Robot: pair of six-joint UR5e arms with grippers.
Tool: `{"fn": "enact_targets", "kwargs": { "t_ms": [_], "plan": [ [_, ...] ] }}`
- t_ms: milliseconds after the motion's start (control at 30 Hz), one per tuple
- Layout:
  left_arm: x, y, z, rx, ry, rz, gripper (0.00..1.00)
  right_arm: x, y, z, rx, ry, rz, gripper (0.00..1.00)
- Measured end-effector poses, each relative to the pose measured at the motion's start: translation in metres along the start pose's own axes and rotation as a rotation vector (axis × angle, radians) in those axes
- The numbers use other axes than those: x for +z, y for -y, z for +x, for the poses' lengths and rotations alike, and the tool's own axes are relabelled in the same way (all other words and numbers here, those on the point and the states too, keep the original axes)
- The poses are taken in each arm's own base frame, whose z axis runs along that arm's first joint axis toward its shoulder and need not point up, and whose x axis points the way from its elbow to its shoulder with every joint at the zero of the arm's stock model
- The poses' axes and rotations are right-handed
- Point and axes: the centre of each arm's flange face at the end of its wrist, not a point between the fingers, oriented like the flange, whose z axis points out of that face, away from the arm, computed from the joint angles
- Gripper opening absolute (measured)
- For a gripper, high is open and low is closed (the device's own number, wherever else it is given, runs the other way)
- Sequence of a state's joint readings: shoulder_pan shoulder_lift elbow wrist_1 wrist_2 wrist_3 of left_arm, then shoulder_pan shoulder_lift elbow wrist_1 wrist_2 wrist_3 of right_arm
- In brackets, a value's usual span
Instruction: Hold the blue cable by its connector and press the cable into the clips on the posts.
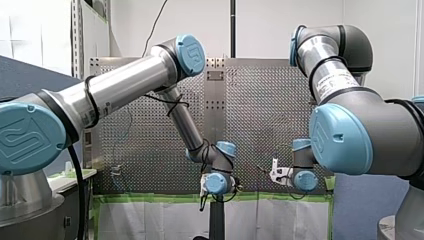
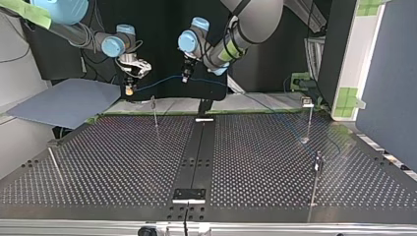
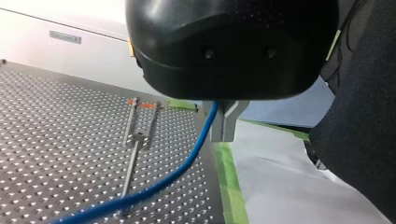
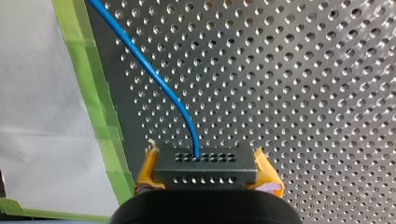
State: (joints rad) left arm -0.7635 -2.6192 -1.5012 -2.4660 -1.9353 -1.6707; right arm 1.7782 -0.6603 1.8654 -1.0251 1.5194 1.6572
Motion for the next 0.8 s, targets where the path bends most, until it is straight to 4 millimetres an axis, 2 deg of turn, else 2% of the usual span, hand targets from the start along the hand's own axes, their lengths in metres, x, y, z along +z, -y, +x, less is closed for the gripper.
{"fn": "enact_targets", "kwargs": {
  "t_ms": [233, 667, 800],
  "plan": [
    [0.013, 0.011, 0.014, -0.004, 0.013, -0.037, 0.0, 0.0, -0.009, -0.001, -0.017, 0.005, -0.002, 0.02],
    [0.036, 0.035, -0.022, -0.047, 0.085, -0.062, 0.0, 0.003, -0.022, 0.002, -0.04, -0.002, 0.043, 0.02],
    [0.044, 0.04, -0.034, -0.06, 0.11, -0.067, 0.0, 0.008, -0.035, 0.005, -0.021, -0.028, 0.052, 0.02]
  ]
}}
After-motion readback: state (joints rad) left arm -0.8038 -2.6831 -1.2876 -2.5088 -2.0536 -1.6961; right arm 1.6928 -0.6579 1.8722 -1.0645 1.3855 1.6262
